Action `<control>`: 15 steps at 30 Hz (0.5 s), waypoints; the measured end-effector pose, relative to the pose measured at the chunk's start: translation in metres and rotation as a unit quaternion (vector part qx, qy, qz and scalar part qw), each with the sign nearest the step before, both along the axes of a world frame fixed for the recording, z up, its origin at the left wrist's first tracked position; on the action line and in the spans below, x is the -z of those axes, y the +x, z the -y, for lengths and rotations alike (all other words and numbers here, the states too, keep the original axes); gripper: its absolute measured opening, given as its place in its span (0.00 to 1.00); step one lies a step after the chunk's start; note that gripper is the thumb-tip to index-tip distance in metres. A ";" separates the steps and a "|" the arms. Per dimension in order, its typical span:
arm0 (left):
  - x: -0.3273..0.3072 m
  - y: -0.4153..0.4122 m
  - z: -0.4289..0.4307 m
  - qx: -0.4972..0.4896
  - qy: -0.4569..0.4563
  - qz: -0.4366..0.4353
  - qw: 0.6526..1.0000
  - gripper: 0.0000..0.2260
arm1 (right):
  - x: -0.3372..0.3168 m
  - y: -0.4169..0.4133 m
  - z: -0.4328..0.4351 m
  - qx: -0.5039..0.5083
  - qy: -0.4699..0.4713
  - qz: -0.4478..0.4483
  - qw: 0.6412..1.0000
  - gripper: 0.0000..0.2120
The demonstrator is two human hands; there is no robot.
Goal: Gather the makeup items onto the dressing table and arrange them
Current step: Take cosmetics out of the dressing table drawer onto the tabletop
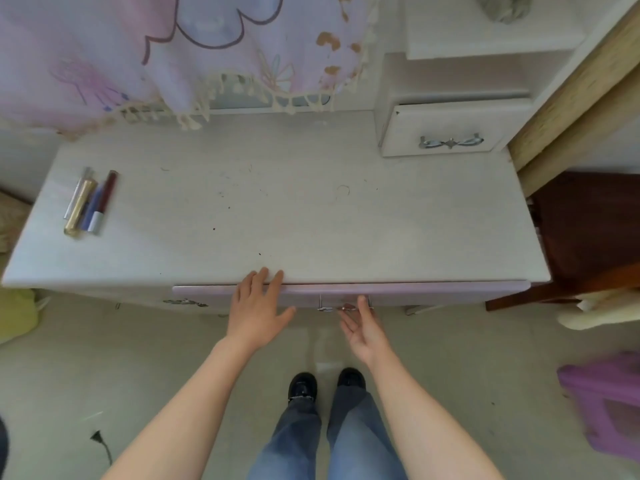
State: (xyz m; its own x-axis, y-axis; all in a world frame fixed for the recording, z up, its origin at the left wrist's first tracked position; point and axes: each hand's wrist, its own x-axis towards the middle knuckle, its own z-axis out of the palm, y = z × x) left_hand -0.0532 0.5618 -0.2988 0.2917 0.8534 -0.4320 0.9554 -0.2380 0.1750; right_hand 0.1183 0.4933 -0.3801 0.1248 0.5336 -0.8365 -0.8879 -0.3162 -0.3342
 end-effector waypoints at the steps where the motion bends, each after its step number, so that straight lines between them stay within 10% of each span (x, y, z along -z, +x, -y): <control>1: -0.002 -0.001 -0.001 0.004 -0.007 -0.002 1.000 0.30 | 0.000 -0.002 0.002 0.004 0.000 0.000 1.000 0.02; 15: -0.011 -0.005 -0.010 0.032 -0.036 -0.003 0.999 0.30 | 0.004 -0.030 0.070 0.039 -0.038 0.022 0.998 0.05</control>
